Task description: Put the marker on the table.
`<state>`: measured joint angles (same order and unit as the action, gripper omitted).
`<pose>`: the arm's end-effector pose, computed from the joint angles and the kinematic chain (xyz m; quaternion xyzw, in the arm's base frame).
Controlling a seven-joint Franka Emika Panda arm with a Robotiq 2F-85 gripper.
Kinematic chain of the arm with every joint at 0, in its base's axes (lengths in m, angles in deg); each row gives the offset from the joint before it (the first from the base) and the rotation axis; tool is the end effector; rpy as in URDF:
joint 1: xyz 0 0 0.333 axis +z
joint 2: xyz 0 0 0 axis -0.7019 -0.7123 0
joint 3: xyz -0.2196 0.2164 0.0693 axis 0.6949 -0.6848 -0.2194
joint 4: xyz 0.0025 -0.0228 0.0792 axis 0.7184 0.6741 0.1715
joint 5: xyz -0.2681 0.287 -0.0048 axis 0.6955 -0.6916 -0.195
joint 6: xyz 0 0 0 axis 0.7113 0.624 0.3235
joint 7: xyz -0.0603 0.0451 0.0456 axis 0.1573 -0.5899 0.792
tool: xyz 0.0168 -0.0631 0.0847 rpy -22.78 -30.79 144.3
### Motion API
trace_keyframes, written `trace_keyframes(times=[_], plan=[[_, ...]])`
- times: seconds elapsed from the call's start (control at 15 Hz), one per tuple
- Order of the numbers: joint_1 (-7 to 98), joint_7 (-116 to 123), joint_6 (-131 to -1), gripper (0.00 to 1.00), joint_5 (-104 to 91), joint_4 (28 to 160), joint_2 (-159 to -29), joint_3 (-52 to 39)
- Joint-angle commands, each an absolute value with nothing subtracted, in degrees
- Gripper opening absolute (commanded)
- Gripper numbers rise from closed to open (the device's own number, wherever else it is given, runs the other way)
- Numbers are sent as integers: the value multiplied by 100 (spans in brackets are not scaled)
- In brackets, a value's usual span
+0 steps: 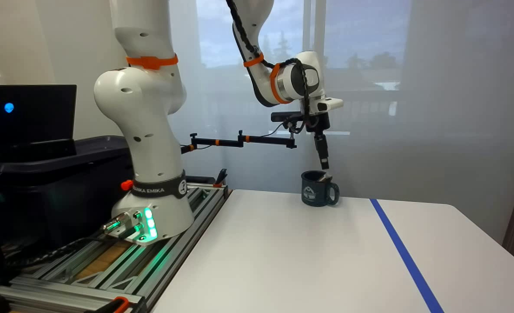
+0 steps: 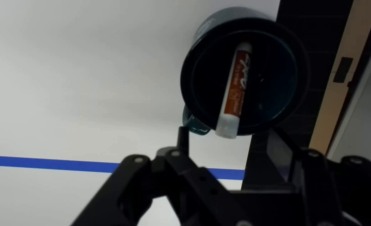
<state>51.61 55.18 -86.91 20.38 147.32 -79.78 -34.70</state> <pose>0.3861 0.2597 0.2665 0.9915 0.0135 0.1246 0.0351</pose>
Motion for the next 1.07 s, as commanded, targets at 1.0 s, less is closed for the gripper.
trace_keyframes(times=[1.0], plan=[[5203, 5768, -8669, 53, 2394, 14167, -8705, -3381]])
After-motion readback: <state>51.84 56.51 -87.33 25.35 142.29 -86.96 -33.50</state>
